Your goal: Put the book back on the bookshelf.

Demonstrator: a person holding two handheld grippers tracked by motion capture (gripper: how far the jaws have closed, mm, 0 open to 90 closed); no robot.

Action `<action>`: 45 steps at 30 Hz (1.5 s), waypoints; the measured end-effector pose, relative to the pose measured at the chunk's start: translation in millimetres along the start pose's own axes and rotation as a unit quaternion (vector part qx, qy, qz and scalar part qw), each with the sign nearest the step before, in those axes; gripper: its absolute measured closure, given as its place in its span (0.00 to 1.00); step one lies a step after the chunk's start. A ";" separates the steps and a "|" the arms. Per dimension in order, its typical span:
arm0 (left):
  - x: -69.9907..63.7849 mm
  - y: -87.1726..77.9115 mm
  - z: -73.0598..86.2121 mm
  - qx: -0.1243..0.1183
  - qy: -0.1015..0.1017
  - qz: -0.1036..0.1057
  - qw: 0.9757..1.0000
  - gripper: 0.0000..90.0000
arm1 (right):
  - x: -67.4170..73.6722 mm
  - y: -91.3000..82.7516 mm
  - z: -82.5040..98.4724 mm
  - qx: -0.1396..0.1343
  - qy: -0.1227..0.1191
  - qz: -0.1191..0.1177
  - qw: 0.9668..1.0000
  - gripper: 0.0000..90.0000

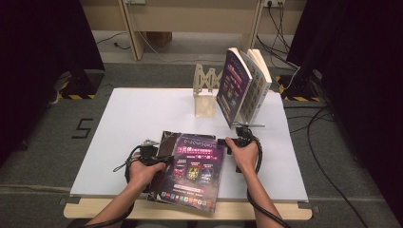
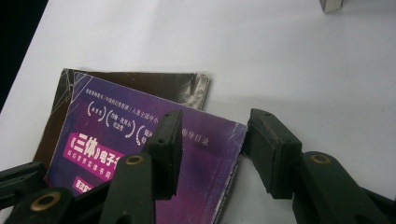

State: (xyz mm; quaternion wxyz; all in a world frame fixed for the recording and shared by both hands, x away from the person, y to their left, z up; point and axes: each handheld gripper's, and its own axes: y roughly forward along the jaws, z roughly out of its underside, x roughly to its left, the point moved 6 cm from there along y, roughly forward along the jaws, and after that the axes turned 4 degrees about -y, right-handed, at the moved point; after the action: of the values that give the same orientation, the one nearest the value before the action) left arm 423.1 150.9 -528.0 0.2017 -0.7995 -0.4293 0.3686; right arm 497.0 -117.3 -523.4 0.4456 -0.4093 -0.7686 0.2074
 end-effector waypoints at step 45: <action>-0.1 -0.9 1.7 -0.006 -0.018 -0.005 1.000 0.86 | 8.5 2.9 11.1 0.013 0.052 -0.042 0.998 0.69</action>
State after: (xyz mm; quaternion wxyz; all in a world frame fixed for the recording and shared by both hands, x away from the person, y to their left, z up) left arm 421.3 151.3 -528.5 0.1914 -0.7919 -0.4388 0.3792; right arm 486.6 -108.2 -526.8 0.4989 -0.3809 -0.7581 0.1768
